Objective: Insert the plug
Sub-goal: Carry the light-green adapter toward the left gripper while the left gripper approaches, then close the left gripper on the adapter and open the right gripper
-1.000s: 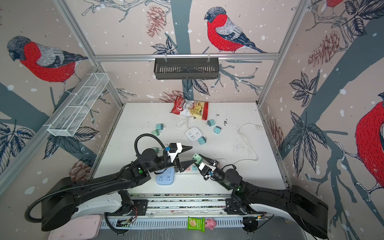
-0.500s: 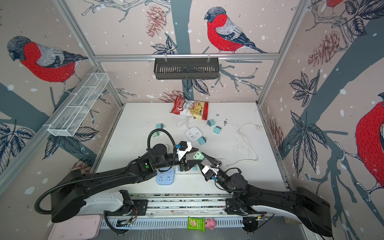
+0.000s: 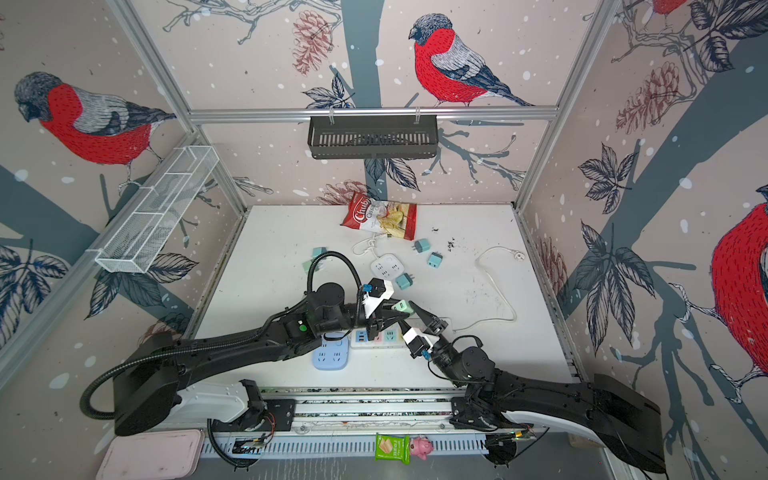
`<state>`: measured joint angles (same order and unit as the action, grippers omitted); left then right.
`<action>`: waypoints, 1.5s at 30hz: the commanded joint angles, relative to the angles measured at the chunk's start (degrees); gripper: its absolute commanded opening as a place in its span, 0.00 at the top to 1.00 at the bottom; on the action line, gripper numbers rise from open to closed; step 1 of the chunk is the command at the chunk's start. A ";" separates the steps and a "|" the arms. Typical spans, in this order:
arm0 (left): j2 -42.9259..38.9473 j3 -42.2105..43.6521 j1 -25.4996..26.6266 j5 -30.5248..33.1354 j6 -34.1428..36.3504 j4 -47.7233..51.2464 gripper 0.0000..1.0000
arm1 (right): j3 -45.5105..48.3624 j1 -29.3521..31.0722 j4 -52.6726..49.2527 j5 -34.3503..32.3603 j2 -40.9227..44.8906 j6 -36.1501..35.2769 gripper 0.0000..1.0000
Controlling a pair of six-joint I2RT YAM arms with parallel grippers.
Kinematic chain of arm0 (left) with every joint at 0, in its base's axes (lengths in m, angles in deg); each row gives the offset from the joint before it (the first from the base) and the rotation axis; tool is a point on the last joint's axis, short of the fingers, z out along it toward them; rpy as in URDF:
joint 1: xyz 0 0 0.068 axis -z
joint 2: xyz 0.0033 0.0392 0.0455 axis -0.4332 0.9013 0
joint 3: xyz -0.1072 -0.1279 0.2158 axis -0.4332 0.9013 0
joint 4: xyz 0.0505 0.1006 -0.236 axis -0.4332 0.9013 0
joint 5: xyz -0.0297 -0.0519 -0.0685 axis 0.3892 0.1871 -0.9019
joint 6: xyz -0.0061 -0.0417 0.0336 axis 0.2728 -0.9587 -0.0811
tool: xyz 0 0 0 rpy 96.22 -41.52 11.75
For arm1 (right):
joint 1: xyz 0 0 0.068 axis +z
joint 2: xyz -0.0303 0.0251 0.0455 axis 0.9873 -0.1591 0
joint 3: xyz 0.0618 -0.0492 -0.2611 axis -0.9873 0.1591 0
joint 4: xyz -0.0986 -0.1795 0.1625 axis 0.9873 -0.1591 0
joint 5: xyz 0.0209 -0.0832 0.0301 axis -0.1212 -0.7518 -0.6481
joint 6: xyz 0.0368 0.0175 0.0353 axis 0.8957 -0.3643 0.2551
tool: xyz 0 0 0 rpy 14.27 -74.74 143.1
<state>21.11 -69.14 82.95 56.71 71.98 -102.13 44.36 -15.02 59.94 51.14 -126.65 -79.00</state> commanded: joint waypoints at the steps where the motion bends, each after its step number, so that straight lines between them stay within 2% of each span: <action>1: 0.52 -0.17 0.42 -5.14 4.90 2.32 1.00 | 2.43 0.19 3.51 2.45 0.04 2.53 0.81; 3: 0.59 -0.15 0.48 -5.12 5.03 2.28 1.00 | 2.52 0.21 3.67 1.97 0.12 2.90 0.62; 5: 0.35 0.22 0.47 -3.91 4.99 1.81 1.00 | 2.61 0.20 3.03 2.06 0.24 3.12 0.39; 6: 0.22 0.44 0.47 -3.05 4.91 1.31 1.00 | 2.59 0.18 2.56 2.06 0.28 2.99 0.05; 7: 0.08 0.86 0.47 -2.01 4.89 0.94 1.00 | 2.41 0.21 2.10 1.70 0.29 2.65 0.00; 11: -1.28 3.21 0.38 2.96 5.42 -1.34 1.00 | 2.33 0.12 -0.08 -0.68 1.94 3.36 0.00; 18: -5.64 9.46 -0.32 21.05 5.49 -7.45 1.00 | 4.21 -2.13 -2.56 -2.63 8.39 5.82 0.00; 21: -7.07 12.36 -0.48 25.29 9.05 -10.60 1.00 | 5.45 -6.17 -2.15 -4.65 12.16 11.14 0.00; 24: -6.75 11.46 -0.03 29.51 12.20 -7.89 1.00 | 5.63 -13.01 -5.91 -5.55 16.57 20.11 0.00; 27: -5.85 10.52 0.09 28.87 13.75 -5.97 1.00 | 5.63 -19.64 -10.64 -4.88 20.34 28.10 0.00; 31: -5.18 10.15 0.56 26.93 14.61 -5.56 1.00 | 4.72 -27.07 -18.51 -7.70 24.69 38.56 0.00; 37: -4.76 9.98 0.58 24.24 15.19 -5.48 1.00 | 6.01 -36.59 -21.41 -2.59 26.24 45.84 0.00; 45: -4.75 10.00 0.64 21.76 15.50 -5.42 1.00 | 7.48 -45.05 -18.55 0.93 21.50 54.91 0.00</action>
<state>16.39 -58.63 83.58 80.27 86.16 -106.61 44.36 -58.52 39.33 50.03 -103.96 -29.93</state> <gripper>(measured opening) 0.287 0.997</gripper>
